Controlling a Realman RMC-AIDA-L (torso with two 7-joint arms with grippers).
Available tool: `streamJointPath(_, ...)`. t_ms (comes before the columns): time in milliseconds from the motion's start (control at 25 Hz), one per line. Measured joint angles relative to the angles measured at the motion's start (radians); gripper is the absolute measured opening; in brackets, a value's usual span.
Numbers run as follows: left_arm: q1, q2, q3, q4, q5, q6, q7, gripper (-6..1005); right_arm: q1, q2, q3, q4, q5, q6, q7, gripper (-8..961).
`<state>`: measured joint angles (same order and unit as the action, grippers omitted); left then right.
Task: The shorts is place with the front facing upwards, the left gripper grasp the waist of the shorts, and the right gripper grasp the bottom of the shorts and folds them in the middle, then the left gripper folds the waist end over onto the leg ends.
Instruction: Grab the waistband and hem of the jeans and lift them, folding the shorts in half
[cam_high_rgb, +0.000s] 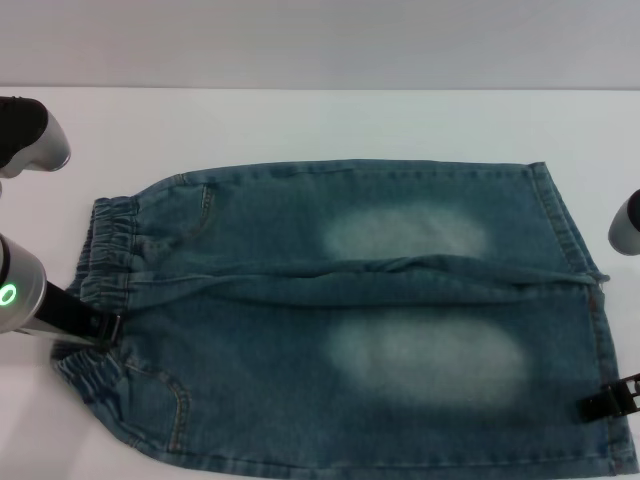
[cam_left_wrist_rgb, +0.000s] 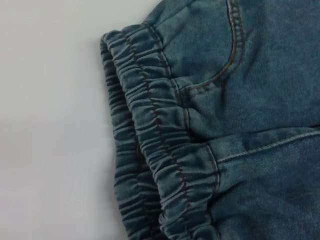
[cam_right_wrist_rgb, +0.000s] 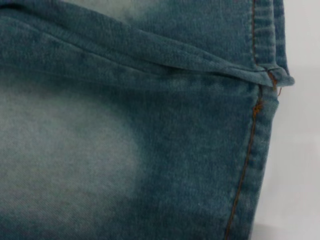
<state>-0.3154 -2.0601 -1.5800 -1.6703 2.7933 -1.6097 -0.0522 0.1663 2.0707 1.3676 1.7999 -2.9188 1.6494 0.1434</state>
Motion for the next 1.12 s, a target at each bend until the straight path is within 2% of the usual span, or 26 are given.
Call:
streamJointPath(480, -0.003, 0.0, 0.0, 0.014, 0.0, 0.003, 0.0, 28, 0.023, 0.0, 0.0, 0.003, 0.001, -0.009, -0.005, 801)
streamJointPath(920, -0.011, 0.0, 0.0, 0.02, 0.0, 0.004, 0.0, 29, 0.033, -0.002, 0.007, -0.017, 0.001, -0.008, -0.014, 628)
streamJointPath(1040, -0.013, 0.0, 0.0, 0.025, 0.0, 0.004, 0.0, 29, 0.04, -0.003, -0.001, -0.003, 0.001, -0.006, -0.016, 384)
streamJointPath(1120, -0.017, 0.0, 0.0, 0.029, 0.0, 0.005, 0.0, 29, 0.042, -0.003, -0.004, 0.007, 0.001, -0.002, -0.017, 382)
